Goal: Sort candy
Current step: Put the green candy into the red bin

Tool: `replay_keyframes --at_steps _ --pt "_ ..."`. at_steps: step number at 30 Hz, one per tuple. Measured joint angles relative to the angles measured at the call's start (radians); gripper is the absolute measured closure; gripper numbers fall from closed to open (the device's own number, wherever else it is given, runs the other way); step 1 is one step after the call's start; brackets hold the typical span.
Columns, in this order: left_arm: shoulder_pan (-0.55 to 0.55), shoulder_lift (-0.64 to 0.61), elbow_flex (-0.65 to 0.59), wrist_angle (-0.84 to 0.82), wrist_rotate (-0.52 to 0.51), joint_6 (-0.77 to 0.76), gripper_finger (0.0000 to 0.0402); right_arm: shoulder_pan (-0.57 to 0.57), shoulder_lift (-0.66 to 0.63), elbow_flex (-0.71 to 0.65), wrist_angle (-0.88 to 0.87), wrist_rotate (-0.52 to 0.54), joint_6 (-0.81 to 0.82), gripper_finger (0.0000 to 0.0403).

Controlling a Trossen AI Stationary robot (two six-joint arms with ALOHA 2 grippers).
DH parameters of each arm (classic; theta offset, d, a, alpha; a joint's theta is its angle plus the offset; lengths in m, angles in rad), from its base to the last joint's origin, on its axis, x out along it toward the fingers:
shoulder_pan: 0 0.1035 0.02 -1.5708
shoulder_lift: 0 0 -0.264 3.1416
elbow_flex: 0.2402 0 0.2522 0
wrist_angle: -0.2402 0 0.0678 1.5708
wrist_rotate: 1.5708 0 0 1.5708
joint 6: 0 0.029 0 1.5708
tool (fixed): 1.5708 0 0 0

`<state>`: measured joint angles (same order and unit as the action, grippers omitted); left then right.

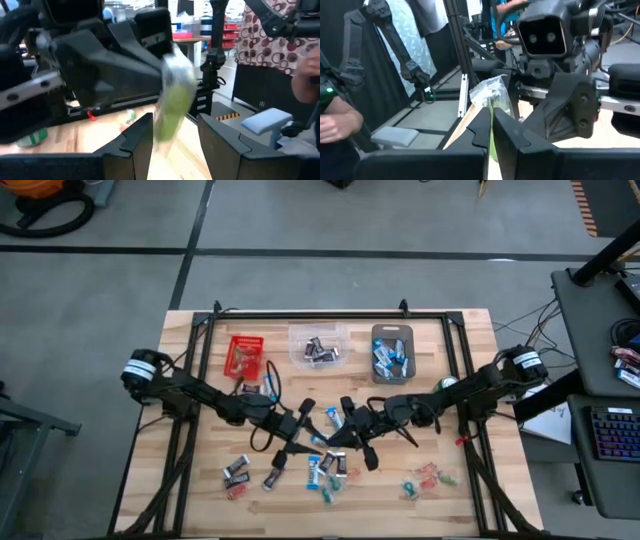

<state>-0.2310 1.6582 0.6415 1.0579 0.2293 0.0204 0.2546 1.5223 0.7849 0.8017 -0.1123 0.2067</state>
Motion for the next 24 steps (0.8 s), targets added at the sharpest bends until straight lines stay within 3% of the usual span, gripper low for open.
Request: replay_keyframes --at_steps 6,14,18,21,24 --pt "-0.001 0.011 0.024 -0.013 -0.001 -0.005 0.0273 0.0 0.0 0.0 -0.042 0.006 -0.009 0.0394" --pt "0.004 -0.005 0.011 -0.053 -0.011 -0.032 0.038 0.0 -0.002 -0.001 -0.057 0.008 -0.043 0.0394" --pt "0.016 -0.036 -0.002 -0.109 -0.013 -0.087 0.0386 0.0 -0.005 -0.001 -0.066 0.015 -0.048 0.0394" --pt "0.022 -0.102 -0.006 -0.256 -0.08 -0.097 0.0384 0.0 -0.012 -0.001 -0.066 0.067 -0.049 0.0394" --pt "0.027 -0.218 0.0 -0.548 -0.216 -0.101 0.0391 0.0 -0.025 -0.001 -0.086 0.164 -0.05 0.0394"
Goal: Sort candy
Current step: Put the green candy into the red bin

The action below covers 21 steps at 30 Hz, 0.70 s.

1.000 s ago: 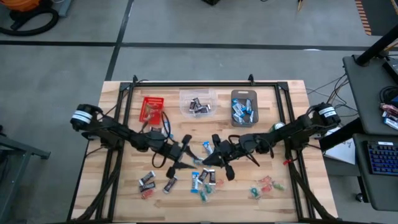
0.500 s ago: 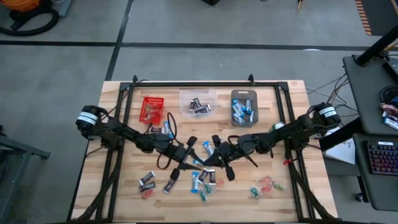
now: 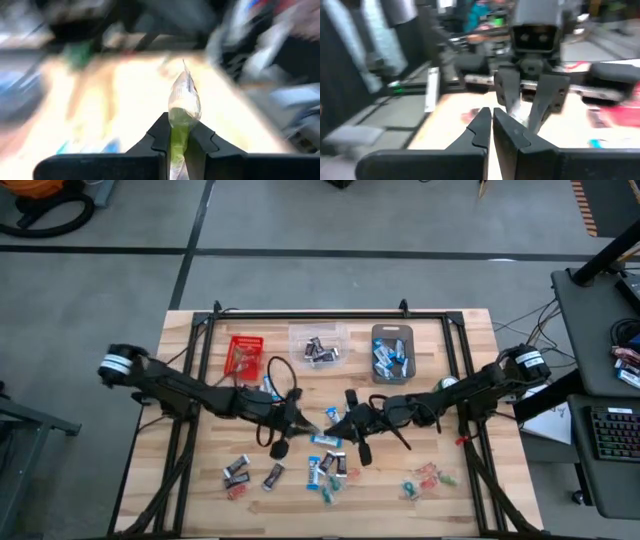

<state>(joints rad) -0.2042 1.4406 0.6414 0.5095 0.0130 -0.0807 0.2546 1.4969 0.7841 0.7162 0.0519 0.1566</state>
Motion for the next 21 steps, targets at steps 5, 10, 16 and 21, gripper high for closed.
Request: replay_keyframes --at_steps 5,10,16,21 --pt "0.029 -0.198 0.111 -0.737 -0.553 -0.167 0.0396 0.0 -0.027 0.007 -0.107 0.222 0.006 0.0394" --pt "0.196 -0.269 0.212 -1.307 -0.782 -0.452 0.0397 0.0 -0.029 0.019 -0.135 0.338 0.006 0.0394" --pt "0.474 -0.265 0.186 -1.357 -0.48 -0.359 0.0397 0.0 -0.028 0.033 -0.136 0.341 0.012 0.0394" --pt "0.612 -0.219 0.147 -1.34 -0.399 -0.313 0.0382 0.0 -0.027 0.034 -0.144 0.338 0.027 0.0394"
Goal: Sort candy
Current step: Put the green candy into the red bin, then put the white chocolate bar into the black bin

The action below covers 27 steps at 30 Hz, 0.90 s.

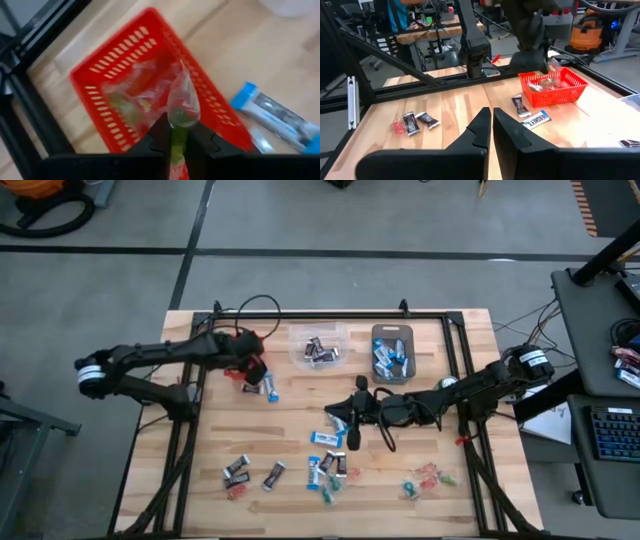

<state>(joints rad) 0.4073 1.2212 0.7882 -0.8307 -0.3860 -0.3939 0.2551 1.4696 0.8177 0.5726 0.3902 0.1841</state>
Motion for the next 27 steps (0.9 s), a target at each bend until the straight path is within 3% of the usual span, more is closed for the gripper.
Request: replay_keyframes --at_steps 11,16,19,27 --pt "0.022 0.05 -0.013 0.017 -0.06 0.019 0.0301 0.0 0.0 0.001 -0.025 -0.001 0.009 0.0394" --pt "-0.058 0.025 -0.014 0.033 -0.051 -0.045 0.0282 -0.001 -0.013 0.006 -0.112 0.0 0.108 0.0394" --pt "-0.164 0.005 -0.014 0.073 -0.049 -0.053 0.0279 -0.005 -0.022 0.05 -0.295 0.003 0.213 0.0394" --pt "-0.485 0.0 -0.017 0.161 -0.047 0.021 0.0279 -0.03 0.019 0.283 -0.979 0.007 0.434 0.0394"
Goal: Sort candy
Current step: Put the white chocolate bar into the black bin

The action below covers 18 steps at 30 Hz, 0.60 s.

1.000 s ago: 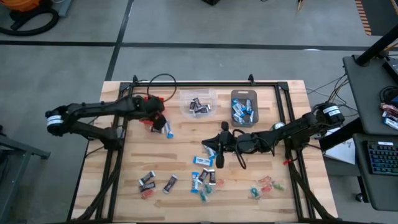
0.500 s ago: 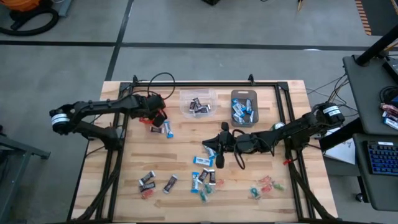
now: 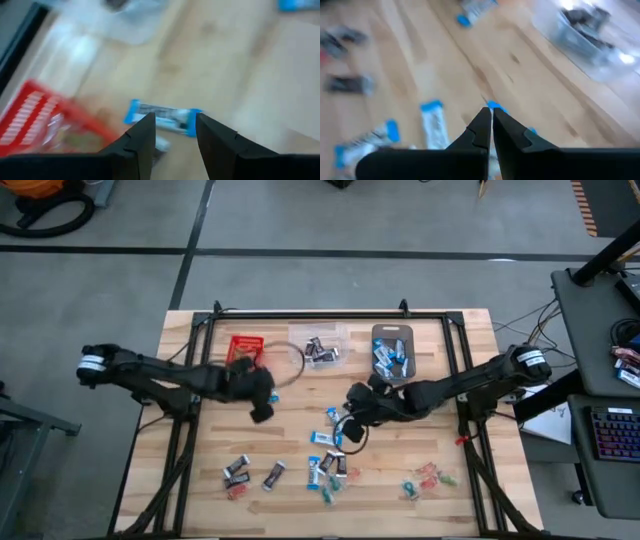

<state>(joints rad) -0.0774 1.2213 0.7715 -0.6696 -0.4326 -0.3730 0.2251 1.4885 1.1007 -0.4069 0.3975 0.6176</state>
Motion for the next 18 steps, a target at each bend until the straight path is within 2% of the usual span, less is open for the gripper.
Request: replay_keyframes --at_steps 4,9,14,18 --pt "-0.119 0.007 -0.002 0.001 0.001 0.009 0.0279 0.003 0.025 0.068 -0.171 -0.003 0.012 0.0394" --pt "-0.195 0.021 -0.003 0.007 -0.003 0.053 0.0279 0.011 0.031 0.07 -0.205 -0.005 0.012 0.0394" --pt "-0.204 0.042 -0.022 0.082 -0.006 0.109 0.0279 0.01 0.031 0.046 -0.205 -0.004 0.012 0.0394" --pt "-0.181 0.055 -0.083 0.19 -0.014 0.148 0.0277 0.01 0.031 0.019 -0.192 -0.004 0.012 0.0394"
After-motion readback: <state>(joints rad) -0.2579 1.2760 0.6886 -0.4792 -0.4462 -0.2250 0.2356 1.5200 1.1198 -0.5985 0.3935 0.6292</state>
